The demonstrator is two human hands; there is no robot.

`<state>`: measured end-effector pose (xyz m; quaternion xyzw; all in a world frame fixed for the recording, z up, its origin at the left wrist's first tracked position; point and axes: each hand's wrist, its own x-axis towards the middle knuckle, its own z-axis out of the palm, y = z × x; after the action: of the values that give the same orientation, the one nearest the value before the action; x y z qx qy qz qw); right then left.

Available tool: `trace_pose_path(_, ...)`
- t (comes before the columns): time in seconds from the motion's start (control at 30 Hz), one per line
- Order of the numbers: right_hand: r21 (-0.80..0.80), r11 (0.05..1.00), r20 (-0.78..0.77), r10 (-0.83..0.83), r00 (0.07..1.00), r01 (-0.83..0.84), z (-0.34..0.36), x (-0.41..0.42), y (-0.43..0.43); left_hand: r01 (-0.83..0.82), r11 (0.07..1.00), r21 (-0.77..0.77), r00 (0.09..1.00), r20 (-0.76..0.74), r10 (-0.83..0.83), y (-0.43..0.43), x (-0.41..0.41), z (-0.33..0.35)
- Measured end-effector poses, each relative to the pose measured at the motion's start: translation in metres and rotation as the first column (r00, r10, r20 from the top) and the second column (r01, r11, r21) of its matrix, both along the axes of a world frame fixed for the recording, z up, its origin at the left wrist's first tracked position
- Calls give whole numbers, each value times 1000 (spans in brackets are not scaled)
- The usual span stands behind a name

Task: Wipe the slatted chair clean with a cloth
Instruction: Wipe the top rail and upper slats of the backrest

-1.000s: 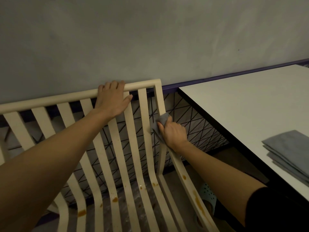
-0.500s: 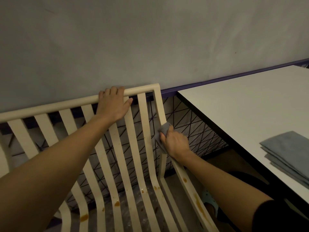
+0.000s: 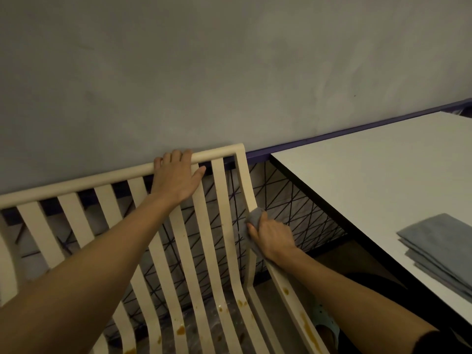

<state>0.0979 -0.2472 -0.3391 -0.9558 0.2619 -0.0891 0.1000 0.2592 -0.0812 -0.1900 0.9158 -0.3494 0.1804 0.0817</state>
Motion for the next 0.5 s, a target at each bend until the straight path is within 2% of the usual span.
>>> trace_pose_path(0.17, -12, 1000, 43, 14, 999, -13, 35, 27, -9, 10, 999, -46, 1000, -3, -10, 0, 2, -3)
trace_pose_path(0.5, 11, 999, 279, 40, 960, -45, 130, 93, -26, 33, 994, -108, 998, 57, -27, -2, 8, -7)
